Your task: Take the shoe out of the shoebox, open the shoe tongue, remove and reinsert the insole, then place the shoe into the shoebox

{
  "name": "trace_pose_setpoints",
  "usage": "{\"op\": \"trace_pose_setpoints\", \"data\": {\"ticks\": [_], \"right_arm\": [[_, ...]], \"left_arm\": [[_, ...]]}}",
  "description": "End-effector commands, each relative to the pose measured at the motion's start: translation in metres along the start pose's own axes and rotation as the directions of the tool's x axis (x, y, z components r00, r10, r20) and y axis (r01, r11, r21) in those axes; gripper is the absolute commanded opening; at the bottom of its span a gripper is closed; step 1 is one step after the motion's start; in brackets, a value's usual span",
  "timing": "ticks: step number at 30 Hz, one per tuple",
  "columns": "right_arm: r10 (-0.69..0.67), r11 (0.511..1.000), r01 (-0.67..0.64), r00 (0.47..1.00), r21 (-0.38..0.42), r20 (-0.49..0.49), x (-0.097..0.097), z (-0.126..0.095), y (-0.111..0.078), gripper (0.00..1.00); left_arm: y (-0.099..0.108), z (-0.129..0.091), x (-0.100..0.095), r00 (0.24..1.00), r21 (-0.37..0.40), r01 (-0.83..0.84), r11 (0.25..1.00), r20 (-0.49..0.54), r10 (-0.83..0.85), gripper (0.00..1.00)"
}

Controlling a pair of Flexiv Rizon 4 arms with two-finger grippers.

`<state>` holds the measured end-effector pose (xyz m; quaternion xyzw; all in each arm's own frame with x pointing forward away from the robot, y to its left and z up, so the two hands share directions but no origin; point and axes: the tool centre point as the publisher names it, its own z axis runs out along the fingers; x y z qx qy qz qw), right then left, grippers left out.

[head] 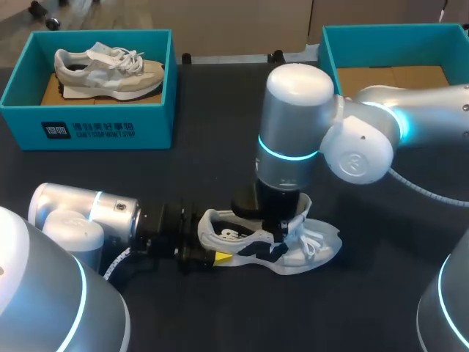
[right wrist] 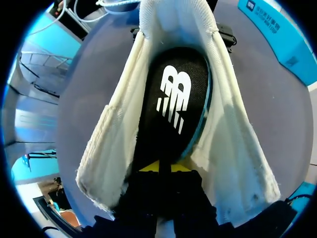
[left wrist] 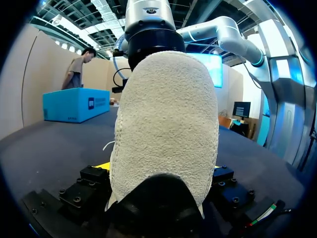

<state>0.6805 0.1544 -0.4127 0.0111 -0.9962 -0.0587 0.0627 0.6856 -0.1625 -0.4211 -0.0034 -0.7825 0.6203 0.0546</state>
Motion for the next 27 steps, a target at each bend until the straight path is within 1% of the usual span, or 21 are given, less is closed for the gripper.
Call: {"op": "trace_pose_setpoints", "data": {"ticks": [1, 4, 5, 6, 7, 9, 11, 13, 14, 16, 19, 24, 25, 27], "right_arm": [[0.005, 0.998, -0.002, 0.999, -0.063, 0.042, 0.017, 0.000, -0.010, 0.00], [0.009, 0.993, 0.001, 0.996, -0.117, 0.086, 0.021, -0.009, -0.014, 0.00], [0.008, 0.990, 0.006, 0.995, -0.142, 0.100, 0.022, -0.012, -0.014, 0.00], [0.001, 0.982, 0.023, 0.992, -0.189, 0.126, 0.023, -0.015, -0.016, 0.00], [0.007, 0.978, 0.022, 0.990, -0.206, 0.140, 0.024, -0.018, -0.017, 0.00], [0.006, 0.959, 0.045, 0.984, -0.279, 0.180, 0.025, -0.023, -0.020, 0.00], [0.010, 0.943, 0.059, 0.979, -0.328, 0.205, 0.026, -0.028, -0.024, 0.00], [0.009, 0.916, 0.088, 0.971, -0.391, 0.241, 0.027, -0.032, -0.026, 0.00], [0.011, 0.912, 0.092, 0.969, -0.401, 0.248, 0.027, -0.034, -0.027, 0.00], [0.005, 0.884, 0.128, 0.959, -0.450, 0.282, 0.026, -0.038, -0.028, 0.00], [-0.006, 0.862, 0.163, 0.951, -0.481, 0.311, 0.025, -0.044, -0.027, 0.00], [-0.013, 0.845, 0.184, 0.945, -0.501, 0.326, 0.020, -0.052, -0.025, 0.00], [-0.017, 0.831, 0.202, 0.940, -0.518, 0.340, 0.019, -0.054, -0.025, 0.00], [-0.021, 0.826, 0.213, 0.937, -0.522, 0.348, 0.019, -0.059, -0.025, 0.00]], "left_arm": [[0.001, 0.002, -0.002, 1.000, -0.001, 0.001, 1.000, 0.002, -0.001, 0.00], [0.001, 0.002, -0.002, 1.000, -0.001, 0.001, 1.000, 0.002, -0.001, 0.00], [0.001, 0.002, -0.002, 1.000, -0.001, 0.001, 1.000, 0.002, -0.001, 0.00], [0.001, 0.002, -0.002, 1.000, -0.001, 0.001, 1.000, 0.002, -0.001, 0.00], [0.001, 0.002, -0.002, 1.000, -0.001, 0.001, 1.000, 0.002, -0.001, 0.00], [0.001, 0.002, -0.002, 1.000, -0.001, 0.001, 1.000, 0.002, -0.001, 0.00], [0.001, 0.002, -0.002, 1.000, -0.001, 0.001, 1.000, 0.002, -0.001, 0.00], [0.001, 0.002, -0.002, 1.000, -0.001, 0.001, 1.000, 0.002, -0.001, 0.00], [0.001, 0.002, -0.002, 1.000, -0.001, 0.001, 1.000, 0.002, -0.001, 0.00], [0.001, 0.002, -0.002, 1.000, -0.001, 0.001, 1.000, 0.002, -0.001, 0.00], [0.001, 0.002, -0.002, 1.000, -0.001, 0.001, 1.000, 0.002, -0.001, 0.00], [0.001, 0.002, -0.002, 1.000, -0.001, 0.001, 1.000, 0.002, -0.001, 0.00], [0.001, 0.002, -0.002, 1.000, -0.001, 0.001, 1.000, 0.002, -0.001, 0.00], [0.001, 0.002, -0.002, 1.000, -0.001, 0.001, 1.000, 0.002, -0.001, 0.00]]}}
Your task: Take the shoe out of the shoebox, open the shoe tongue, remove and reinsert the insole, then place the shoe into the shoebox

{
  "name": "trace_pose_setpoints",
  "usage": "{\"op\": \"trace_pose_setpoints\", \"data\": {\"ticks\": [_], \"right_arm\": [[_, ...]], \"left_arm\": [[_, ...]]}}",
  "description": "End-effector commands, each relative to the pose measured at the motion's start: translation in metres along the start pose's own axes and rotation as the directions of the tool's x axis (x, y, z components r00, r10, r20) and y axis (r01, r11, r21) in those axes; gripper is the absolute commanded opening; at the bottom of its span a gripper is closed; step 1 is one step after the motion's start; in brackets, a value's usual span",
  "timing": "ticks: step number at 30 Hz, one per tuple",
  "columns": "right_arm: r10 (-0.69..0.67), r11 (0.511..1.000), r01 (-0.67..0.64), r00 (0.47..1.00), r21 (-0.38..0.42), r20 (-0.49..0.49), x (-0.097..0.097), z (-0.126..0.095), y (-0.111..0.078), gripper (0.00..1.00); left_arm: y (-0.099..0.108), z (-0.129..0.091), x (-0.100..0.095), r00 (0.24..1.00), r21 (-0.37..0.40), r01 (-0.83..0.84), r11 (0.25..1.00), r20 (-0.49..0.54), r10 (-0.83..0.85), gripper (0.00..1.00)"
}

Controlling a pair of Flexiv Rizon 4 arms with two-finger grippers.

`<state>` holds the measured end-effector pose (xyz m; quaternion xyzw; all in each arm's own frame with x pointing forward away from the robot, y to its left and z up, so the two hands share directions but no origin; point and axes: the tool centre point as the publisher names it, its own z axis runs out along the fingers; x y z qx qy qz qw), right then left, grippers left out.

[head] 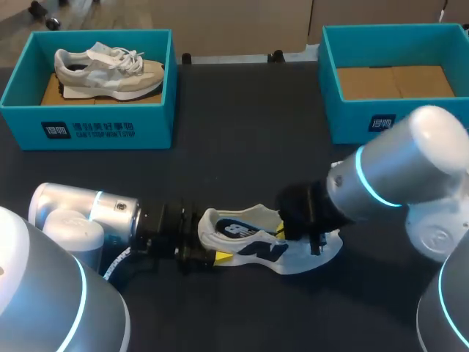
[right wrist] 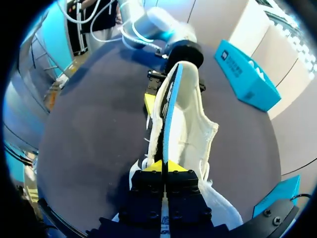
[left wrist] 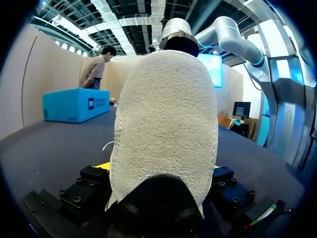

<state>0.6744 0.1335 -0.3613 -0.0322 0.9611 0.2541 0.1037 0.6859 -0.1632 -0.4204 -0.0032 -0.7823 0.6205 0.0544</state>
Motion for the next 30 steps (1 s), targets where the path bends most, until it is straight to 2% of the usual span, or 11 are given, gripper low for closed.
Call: {"op": "trace_pose_setpoints", "data": {"ticks": [1, 9, 14, 21, 30], "right_arm": [[-0.009, 0.980, 0.012, 1.000, -0.198, 0.012, 0.003, -0.012, -0.005, 0.00], [-0.108, 0.981, 0.097, 0.993, -0.171, -0.055, -0.011, -0.010, 0.021, 0.00], [-0.159, 0.976, 0.147, 0.985, -0.160, -0.066, -0.015, -0.011, 0.037, 0.00], [-0.222, 0.972, 0.207, 0.964, -0.107, -0.149, -0.016, -0.005, 0.060, 0.00], [-0.275, 0.961, 0.265, 0.942, -0.073, -0.191, -0.015, -0.005, 0.080, 0.00]], "left_arm": [[0.001, 0.002, -0.002, 1.000, -0.001, 0.001, 1.000, 0.002, -0.001, 0.00], [0.001, 0.002, -0.002, 1.000, -0.001, 0.001, 1.000, 0.002, -0.001, 0.00], [0.001, 0.002, -0.002, 1.000, -0.001, 0.001, 1.000, 0.002, -0.001, 0.00], [0.001, 0.002, -0.002, 1.000, -0.001, 0.001, 1.000, 0.002, -0.001, 0.00], [0.001, 0.002, -0.002, 1.000, -0.001, 0.001, 1.000, 0.002, -0.001, 0.00]]}}
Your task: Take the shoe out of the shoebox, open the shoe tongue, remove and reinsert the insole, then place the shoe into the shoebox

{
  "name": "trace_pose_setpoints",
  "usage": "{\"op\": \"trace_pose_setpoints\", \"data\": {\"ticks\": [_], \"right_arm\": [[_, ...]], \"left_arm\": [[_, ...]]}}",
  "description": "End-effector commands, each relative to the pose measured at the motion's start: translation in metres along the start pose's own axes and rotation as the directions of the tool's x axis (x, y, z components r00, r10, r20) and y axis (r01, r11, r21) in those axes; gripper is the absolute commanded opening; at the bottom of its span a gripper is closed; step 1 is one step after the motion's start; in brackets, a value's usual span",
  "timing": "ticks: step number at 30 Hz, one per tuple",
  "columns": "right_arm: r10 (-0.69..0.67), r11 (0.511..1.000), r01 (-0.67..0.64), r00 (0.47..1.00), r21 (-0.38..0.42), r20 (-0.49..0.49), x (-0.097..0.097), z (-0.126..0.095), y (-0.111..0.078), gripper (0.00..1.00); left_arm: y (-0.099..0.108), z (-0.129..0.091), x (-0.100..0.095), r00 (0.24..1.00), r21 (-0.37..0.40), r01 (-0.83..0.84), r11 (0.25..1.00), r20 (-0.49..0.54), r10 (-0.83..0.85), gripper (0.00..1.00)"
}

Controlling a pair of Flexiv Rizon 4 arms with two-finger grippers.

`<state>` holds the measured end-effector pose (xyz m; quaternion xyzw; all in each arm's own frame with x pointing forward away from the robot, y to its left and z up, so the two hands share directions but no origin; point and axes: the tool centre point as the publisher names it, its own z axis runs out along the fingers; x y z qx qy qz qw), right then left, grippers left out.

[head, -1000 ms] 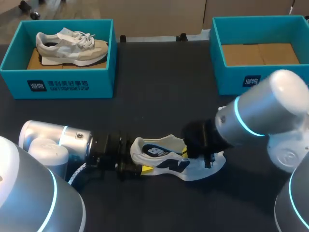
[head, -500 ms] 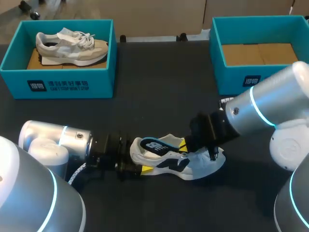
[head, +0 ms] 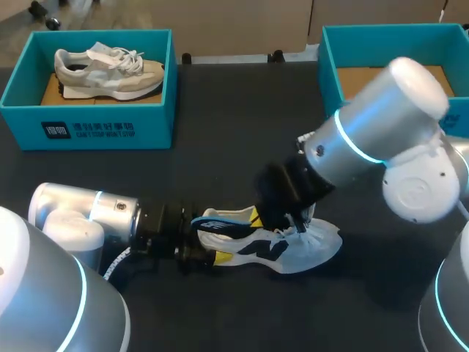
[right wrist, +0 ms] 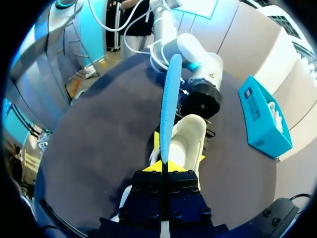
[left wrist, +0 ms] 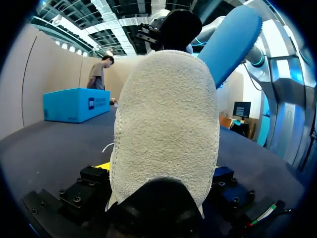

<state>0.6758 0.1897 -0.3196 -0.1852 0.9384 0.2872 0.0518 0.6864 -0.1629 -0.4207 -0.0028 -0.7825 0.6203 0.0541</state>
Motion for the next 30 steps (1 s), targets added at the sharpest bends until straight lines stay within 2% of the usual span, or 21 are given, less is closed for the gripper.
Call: {"op": "trace_pose_setpoints", "data": {"ticks": [1, 2, 4, 5, 6, 7, 8, 14, 17, 19, 21, 23, 24, 25, 26, 30], "right_arm": [[-0.002, 0.998, 0.005, 0.999, 0.063, -0.040, -0.007, 0.002, 0.010, 0.00], [-0.002, 0.998, 0.004, 0.999, 0.065, -0.041, -0.007, 0.001, 0.011, 0.00], [0.007, 0.997, -0.004, 0.999, 0.074, -0.039, -0.006, -0.001, 0.013, 0.38], [0.008, 0.997, -0.006, 0.999, 0.075, -0.035, -0.005, -0.002, 0.014, 0.49], [0.015, 0.997, -0.012, 1.000, 0.081, -0.026, -0.004, -0.004, 0.014, 0.73], [0.016, 0.997, -0.014, 1.000, 0.082, -0.023, -0.003, -0.005, 0.014, 0.94], [0.019, 0.996, -0.017, 1.000, 0.084, -0.016, -0.002, -0.006, 0.014, 1.00], [0.052, 0.995, -0.056, 0.998, 0.088, 0.040, 0.000, -0.014, 0.016, 1.00], [0.097, 0.993, -0.101, 0.993, 0.063, 0.074, 0.001, -0.017, 0.015, 1.00], [0.134, 0.989, -0.139, 0.987, 0.048, 0.090, 0.001, -0.018, 0.014, 0.96], [0.166, 0.984, -0.171, 0.982, 0.046, 0.095, 0.000, -0.018, 0.014, 1.00], [0.183, 0.982, -0.187, 0.979, 0.032, 0.090, -0.003, -0.017, 0.015, 0.96], [0.194, 0.980, -0.197, 0.977, 0.024, 0.091, -0.004, -0.016, 0.015, 0.83], [0.196, 0.980, -0.198, 0.977, 0.015, 0.087, -0.005, -0.016, 0.015, 0.64], [0.215, 0.976, -0.217, 0.973, 0.011, 0.078, -0.007, -0.014, 0.016, 0.51], [0.252, 0.967, -0.253, 0.967, 0.025, 0.042, -0.010, -0.007, 0.019, 0.33]], "left_arm": [[0.001, 0.002, -0.001, 1.000, -0.001, 0.000, 1.000, 0.001, 0.000, 0.00], [0.001, 0.002, -0.001, 1.000, -0.001, 0.000, 1.000, 0.001, 0.000, 0.00], [0.001, 0.002, -0.001, 1.000, -0.001, 0.000, 1.000, 0.001, 0.000, 0.00], [0.001, 0.002, -0.001, 1.000, -0.001, 0.000, 1.000, 0.001, 0.000, 0.00], [0.001, 0.002, -0.001, 1.000, -0.001, 0.000, 1.000, 0.001, 0.000, 0.00], [0.001, 0.002, -0.001, 1.000, -0.001, 0.000, 1.000, 0.001, 0.000, 0.00], [0.001, 0.002, -0.001, 1.000, -0.001, 0.000, 1.000, 0.001, 0.000, 0.00], [0.001, 0.002, -0.001, 1.000, -0.001, 0.000, 1.000, 0.001, 0.000, 0.00], [0.001, 0.002, -0.001, 1.000, -0.001, 0.000, 1.000, 0.001, 0.000, 0.00], [0.001, 0.002, -0.001, 1.000, -0.001, 0.000, 1.000, 0.001, 0.000, 0.00], [0.001, 0.002, -0.001, 1.000, -0.001, 0.000, 1.000, 0.001, 0.000, 0.00], [0.001, 0.002, -0.001, 1.000, -0.001, 0.000, 1.000, 0.001, 0.000, 0.00], [0.001, 0.002, -0.001, 1.000, -0.001, 0.000, 1.000, 0.001, 0.000, 0.00], [0.001, 0.002, -0.001, 1.000, -0.001, 0.000, 1.000, 0.001, 0.000, 0.00], [0.001, 0.002, -0.001, 1.000, -0.001, 0.000, 1.000, 0.001, 0.000, 0.00], [0.001, 0.002, -0.001, 1.000, -0.001, 0.000, 1.000, 0.001, 0.000, 0.00]]}}
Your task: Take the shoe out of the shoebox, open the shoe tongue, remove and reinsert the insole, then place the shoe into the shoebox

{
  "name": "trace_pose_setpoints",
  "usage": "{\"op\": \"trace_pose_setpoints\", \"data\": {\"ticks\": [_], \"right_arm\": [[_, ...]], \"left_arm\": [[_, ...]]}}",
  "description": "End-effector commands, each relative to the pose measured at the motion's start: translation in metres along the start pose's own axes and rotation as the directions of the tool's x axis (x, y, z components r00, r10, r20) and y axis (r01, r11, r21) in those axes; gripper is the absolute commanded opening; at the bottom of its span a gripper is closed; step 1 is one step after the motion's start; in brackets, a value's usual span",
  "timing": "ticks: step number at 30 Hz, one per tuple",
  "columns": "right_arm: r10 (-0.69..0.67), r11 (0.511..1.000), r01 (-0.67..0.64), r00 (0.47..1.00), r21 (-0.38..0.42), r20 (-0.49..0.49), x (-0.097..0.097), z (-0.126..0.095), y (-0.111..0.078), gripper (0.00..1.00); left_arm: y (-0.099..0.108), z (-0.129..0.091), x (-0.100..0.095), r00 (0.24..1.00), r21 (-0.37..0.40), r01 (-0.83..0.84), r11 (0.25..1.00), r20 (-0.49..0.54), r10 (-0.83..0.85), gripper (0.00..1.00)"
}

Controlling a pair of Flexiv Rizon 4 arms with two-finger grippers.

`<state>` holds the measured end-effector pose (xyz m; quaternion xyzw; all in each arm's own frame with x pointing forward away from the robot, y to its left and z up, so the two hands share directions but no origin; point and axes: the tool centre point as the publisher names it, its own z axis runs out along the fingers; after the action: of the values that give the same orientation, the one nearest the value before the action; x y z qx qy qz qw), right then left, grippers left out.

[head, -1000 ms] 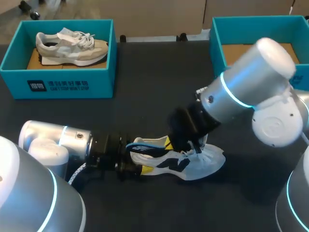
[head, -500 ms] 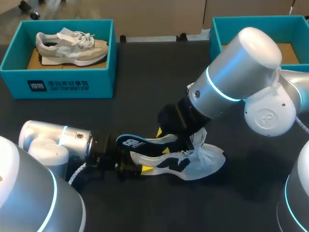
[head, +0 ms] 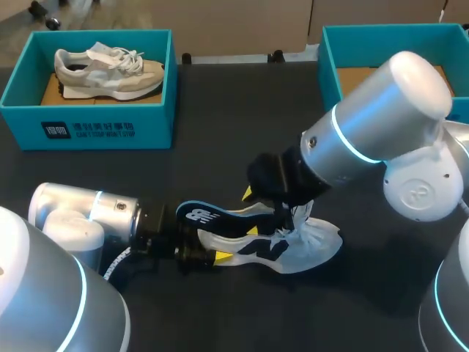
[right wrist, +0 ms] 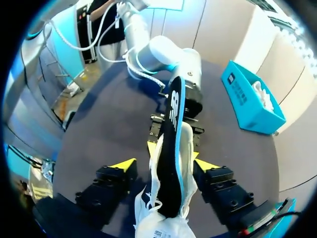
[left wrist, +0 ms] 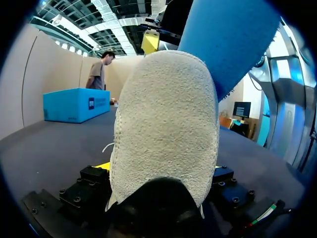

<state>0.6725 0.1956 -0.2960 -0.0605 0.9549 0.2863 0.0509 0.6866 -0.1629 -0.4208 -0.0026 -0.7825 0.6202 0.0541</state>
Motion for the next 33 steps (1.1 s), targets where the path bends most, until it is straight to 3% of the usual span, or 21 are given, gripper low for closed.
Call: {"op": "trace_pose_setpoints", "data": {"ticks": [1, 9, 12, 16, 18, 21, 27, 29, 33], "right_arm": [[0.023, 0.999, -0.021, 0.999, 0.030, -0.037, -0.006, 0.011, 0.005, 0.30], [0.067, 0.995, -0.062, 0.995, 0.078, -0.069, -0.007, 0.020, 0.016, 0.26], [0.067, 0.993, -0.059, 0.996, 0.106, -0.067, -0.007, 0.023, 0.020, 0.31], [0.066, 0.993, -0.058, 0.995, 0.100, -0.073, -0.008, 0.028, 0.022, 0.31], [0.067, 0.993, -0.059, 0.995, 0.097, -0.076, -0.009, 0.029, 0.022, 0.28], [0.072, 0.994, -0.064, 0.994, 0.092, -0.081, -0.009, 0.032, 0.021, 0.01], [0.084, 0.992, -0.076, 0.993, 0.100, -0.077, -0.010, 0.030, 0.019, 0.00], [0.086, 0.992, -0.079, 0.993, 0.102, -0.076, -0.010, 0.029, 0.019, 0.35], [0.091, 0.991, -0.083, 0.993, 0.101, -0.078, -0.011, 0.029, 0.017, 0.48]], "left_arm": [[0.001, 0.002, -0.001, 1.000, -0.001, 0.000, 1.000, 0.001, 0.000, 0.00], [0.001, 0.002, -0.001, 1.000, -0.001, 0.000, 1.000, 0.001, 0.000, 0.00], [0.001, 0.002, -0.001, 1.000, -0.001, 0.000, 1.000, 0.001, 0.000, 0.00], [0.001, 0.002, -0.001, 1.000, -0.001, 0.000, 1.000, 0.001, 0.000, 0.00], [0.001, 0.002, -0.001, 1.000, -0.001, 0.000, 1.000, 0.001, 0.000, 0.00], [0.001, 0.002, -0.001, 1.000, -0.001, 0.000, 1.000, 0.001, 0.000, 0.00], [0.001, 0.002, -0.001, 1.000, -0.001, 0.000, 1.000, 0.001, 0.000, 0.00], [0.001, 0.002, -0.001, 1.000, -0.001, 0.000, 1.000, 0.001, 0.000, 0.00], [0.001, 0.002, -0.001, 1.000, -0.001, 0.000, 1.000, 0.001, 0.000, 0.00]]}}
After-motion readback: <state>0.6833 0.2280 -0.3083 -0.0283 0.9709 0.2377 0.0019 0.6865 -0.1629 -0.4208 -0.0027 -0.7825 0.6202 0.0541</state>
